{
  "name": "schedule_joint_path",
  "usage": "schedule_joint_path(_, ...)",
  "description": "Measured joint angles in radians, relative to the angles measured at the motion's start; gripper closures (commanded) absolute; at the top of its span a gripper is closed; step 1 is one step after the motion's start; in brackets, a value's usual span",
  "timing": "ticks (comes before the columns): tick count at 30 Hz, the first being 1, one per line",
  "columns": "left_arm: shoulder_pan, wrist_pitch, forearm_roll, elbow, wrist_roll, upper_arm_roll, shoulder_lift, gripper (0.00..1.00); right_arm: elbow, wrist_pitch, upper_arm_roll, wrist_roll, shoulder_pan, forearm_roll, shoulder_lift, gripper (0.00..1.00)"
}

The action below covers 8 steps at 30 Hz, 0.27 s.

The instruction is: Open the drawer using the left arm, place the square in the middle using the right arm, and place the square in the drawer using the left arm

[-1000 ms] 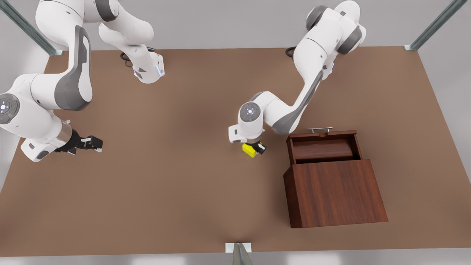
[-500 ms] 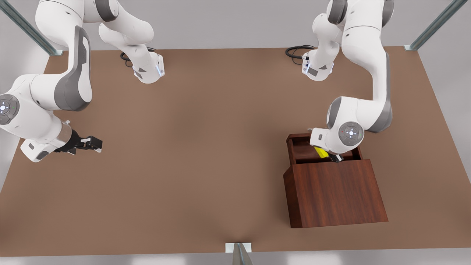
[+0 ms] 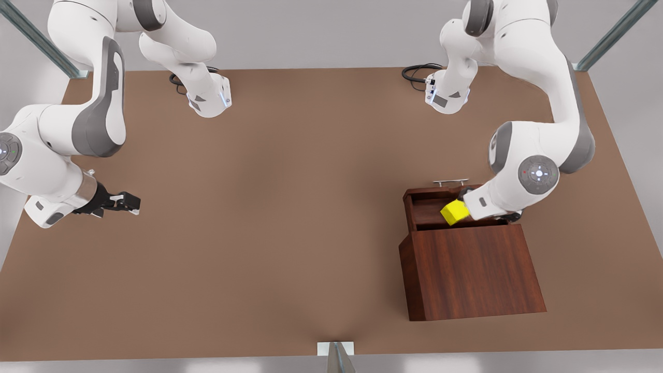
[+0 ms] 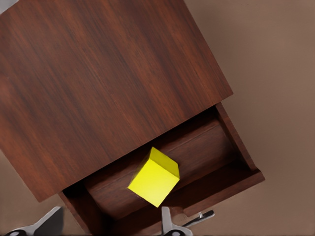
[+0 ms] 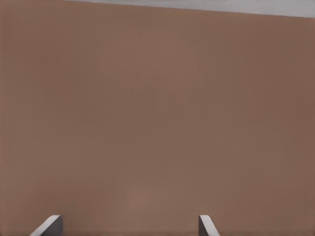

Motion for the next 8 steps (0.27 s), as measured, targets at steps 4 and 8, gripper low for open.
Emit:
schedule_joint_path(4,0.320,0.078,0.015,0.000,-0.328,-0.353,-0.075,0.00,0.000,0.000,0.001,0.000,0.002,0.001,0.007,0.00)
schedule_joint_path(8,0.415,0.079,0.101,-0.012,-0.342,-0.466,-0.113,0.00,0.001,0.001,0.001,0.000,0.001,0.002,0.008,0.00)
